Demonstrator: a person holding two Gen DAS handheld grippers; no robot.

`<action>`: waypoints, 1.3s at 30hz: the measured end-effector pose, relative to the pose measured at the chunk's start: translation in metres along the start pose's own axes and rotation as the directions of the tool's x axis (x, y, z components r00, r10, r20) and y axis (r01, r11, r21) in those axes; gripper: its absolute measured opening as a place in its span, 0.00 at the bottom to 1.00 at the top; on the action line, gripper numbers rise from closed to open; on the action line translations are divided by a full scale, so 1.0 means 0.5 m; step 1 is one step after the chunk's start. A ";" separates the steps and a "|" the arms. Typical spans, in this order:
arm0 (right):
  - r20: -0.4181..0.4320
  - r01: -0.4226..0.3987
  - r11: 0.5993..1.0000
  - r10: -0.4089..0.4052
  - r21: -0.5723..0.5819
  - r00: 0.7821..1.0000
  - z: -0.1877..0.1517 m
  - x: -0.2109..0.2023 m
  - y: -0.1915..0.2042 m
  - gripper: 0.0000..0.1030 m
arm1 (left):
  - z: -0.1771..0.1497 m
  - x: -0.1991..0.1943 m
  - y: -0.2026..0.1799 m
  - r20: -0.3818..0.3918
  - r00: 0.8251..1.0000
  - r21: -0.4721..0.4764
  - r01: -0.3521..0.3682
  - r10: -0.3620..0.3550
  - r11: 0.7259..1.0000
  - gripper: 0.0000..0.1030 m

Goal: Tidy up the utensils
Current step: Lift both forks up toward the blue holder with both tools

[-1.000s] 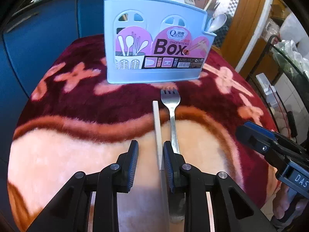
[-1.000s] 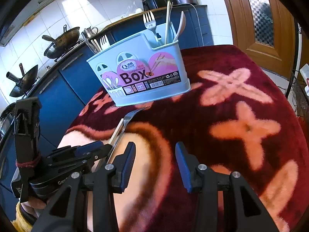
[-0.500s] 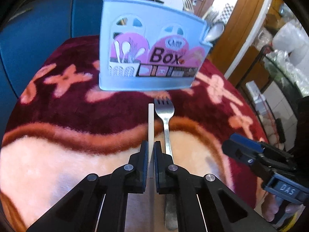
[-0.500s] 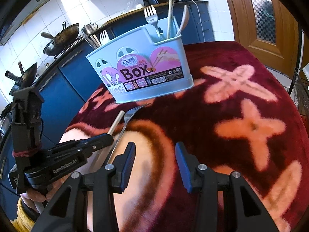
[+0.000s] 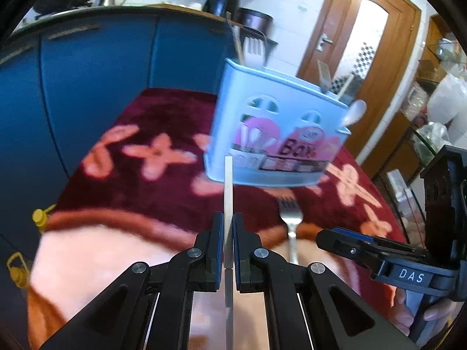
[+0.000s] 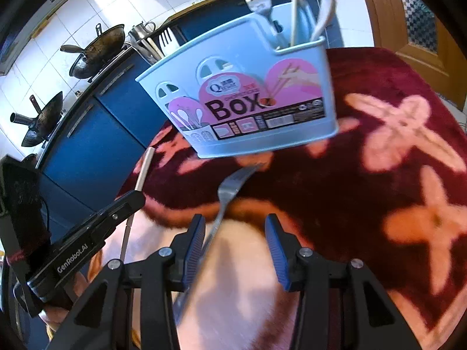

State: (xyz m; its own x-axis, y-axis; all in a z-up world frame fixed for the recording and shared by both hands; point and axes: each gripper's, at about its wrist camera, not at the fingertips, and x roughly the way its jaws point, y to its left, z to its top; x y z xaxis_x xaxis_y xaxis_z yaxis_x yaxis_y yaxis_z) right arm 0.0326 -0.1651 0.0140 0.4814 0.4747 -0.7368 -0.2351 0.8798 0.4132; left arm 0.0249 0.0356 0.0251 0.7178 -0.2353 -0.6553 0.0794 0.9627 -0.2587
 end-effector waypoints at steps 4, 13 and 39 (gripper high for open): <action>-0.038 -0.020 1.000 0.021 0.022 0.999 0.012 0.029 0.004 0.45 | 0.000 0.002 0.019 0.006 1.000 -0.020 -0.026 0.026 0.999 0.05; -0.062 -0.042 0.998 0.045 0.053 0.997 0.042 0.070 -0.007 0.35 | -0.002 0.004 0.040 0.020 0.999 -0.032 -0.041 0.041 0.999 0.05; 0.262 0.014 0.993 0.017 -0.116 0.965 0.021 -0.076 0.037 0.05 | 0.010 -0.037 0.012 0.086 0.996 -0.022 -0.017 0.019 1.000 0.06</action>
State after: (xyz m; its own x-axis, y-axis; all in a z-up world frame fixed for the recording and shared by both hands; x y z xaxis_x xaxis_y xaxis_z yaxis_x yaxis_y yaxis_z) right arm 0.0189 -0.1674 0.0553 0.6821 0.4663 -0.5633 -0.3250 0.8833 0.3377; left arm 0.0155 0.0464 0.0393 0.7759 -0.2049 -0.5966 0.0523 0.9634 -0.2628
